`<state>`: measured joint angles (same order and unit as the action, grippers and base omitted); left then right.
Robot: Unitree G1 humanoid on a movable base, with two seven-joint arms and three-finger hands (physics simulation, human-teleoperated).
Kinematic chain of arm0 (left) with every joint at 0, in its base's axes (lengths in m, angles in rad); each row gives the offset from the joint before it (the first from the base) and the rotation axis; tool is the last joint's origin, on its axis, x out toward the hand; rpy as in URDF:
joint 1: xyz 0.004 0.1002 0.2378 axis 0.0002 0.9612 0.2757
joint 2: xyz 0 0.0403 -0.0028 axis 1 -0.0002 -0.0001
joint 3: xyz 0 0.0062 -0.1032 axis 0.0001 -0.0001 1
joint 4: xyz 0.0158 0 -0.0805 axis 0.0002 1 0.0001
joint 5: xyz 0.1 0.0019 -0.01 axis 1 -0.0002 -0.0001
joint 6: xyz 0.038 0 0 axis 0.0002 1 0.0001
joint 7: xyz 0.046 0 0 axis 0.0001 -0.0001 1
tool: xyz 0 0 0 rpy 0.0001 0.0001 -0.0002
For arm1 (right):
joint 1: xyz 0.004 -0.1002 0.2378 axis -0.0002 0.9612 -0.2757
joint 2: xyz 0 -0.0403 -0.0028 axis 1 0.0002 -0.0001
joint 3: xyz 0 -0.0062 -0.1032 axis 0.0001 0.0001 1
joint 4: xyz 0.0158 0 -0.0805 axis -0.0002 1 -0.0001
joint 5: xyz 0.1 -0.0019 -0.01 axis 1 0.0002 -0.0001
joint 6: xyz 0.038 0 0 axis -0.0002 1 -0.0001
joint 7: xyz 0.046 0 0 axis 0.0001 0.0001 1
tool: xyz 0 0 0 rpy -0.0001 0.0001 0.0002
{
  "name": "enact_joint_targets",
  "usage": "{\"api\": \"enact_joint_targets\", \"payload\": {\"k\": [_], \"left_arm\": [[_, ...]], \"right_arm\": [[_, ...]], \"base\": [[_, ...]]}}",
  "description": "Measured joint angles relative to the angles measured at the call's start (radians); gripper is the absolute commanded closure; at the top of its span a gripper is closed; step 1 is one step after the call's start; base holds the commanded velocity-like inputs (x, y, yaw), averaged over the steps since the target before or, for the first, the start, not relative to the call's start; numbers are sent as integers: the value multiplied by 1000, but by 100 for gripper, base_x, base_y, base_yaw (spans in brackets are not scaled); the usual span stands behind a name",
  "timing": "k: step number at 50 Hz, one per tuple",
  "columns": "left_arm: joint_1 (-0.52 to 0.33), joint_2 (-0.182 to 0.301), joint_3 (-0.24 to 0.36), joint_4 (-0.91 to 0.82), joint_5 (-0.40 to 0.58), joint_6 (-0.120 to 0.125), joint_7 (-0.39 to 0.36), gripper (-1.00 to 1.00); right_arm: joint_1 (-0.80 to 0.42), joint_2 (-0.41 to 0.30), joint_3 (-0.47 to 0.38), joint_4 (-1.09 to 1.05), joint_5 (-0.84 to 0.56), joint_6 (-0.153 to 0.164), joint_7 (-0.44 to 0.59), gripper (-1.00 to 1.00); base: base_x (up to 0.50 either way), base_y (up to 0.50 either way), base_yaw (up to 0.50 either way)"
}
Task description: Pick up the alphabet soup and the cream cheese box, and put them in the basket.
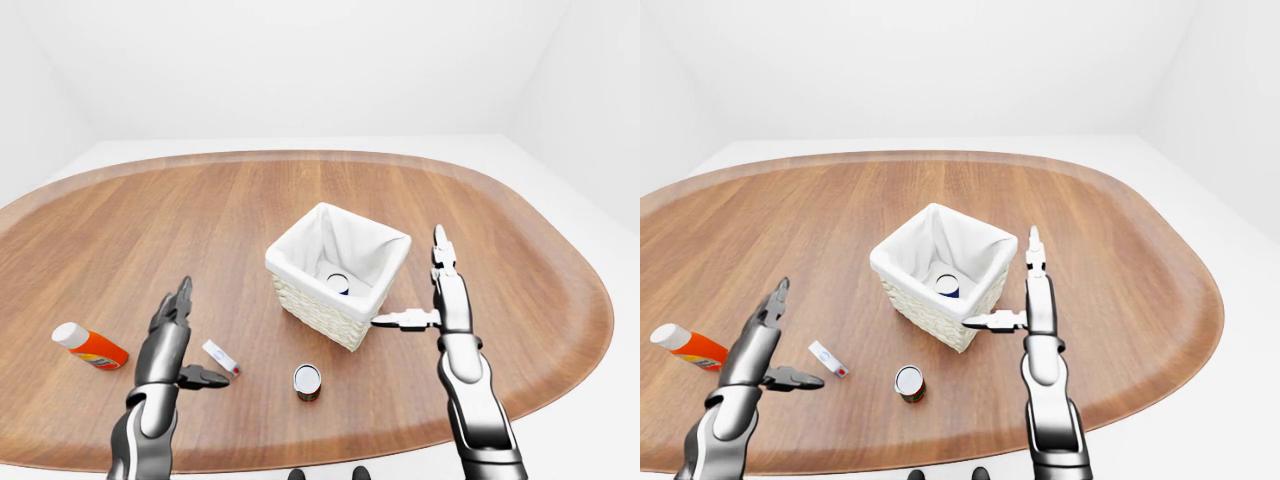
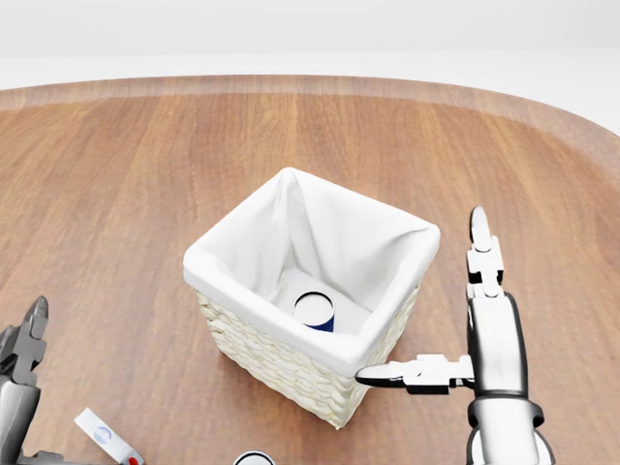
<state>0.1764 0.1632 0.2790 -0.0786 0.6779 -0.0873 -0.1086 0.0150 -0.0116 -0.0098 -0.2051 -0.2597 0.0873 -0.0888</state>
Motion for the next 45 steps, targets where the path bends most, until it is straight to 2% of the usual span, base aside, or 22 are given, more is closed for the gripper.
{"api": "enact_joint_targets", "payload": {"k": [6, 12, 22, 30, 37, 45], "left_arm": [[-31, 51, 19, 93, 143, 0, 92, -100], [-102, 114, 7, 219, 267, 0, 207, -100], [-256, 203, -80, 514, 424, 0, 444, -100], [-399, 240, -183, 797, 524, 0, 632, -100], [-510, 246, -268, 1020, 585, 0, 632, -100], [-590, 245, -339, 1188, 638, 0, 632, -100]], "right_arm": [[13, -2, -16, -21, 26, 0, 3, -100], [23, -3, -28, -35, 51, 0, 6, -100], [34, -4, -44, -52, 83, 0, 8, -100], [36, -5, -54, -61, 105, 0, 10, -100], [36, -6, -65, -70, 128, 0, 12, -100], [35, -7, -79, -82, 160, 0, 15, -100]], "base": [[0, 0, 0], [0, 0, 0], [0, 0, 0], [0, 0, 0], [0, 0, 0], [0, 0, 0]]}}
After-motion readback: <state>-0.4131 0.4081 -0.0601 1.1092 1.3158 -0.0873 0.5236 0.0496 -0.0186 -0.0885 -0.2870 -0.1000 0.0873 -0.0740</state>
